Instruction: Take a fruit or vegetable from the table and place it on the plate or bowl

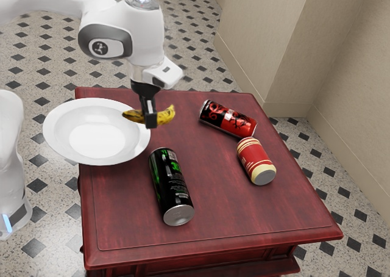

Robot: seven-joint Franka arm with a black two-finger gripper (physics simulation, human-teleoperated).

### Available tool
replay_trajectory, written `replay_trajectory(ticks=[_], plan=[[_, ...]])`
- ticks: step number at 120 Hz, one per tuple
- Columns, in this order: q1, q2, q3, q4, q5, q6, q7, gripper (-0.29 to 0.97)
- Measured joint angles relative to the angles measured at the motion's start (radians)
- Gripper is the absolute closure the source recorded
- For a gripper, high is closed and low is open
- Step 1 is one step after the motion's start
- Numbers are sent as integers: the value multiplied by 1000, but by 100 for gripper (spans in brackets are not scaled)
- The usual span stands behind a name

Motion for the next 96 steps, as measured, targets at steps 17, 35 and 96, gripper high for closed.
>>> replay_trajectory(ticks=[17,35,96], plan=[[36,-63,20,-38,0,-19,-6,52],[79,-129,21,-83,0,-37,-11,52],[110,-158,23,-100,-2,-61,-18,5]])
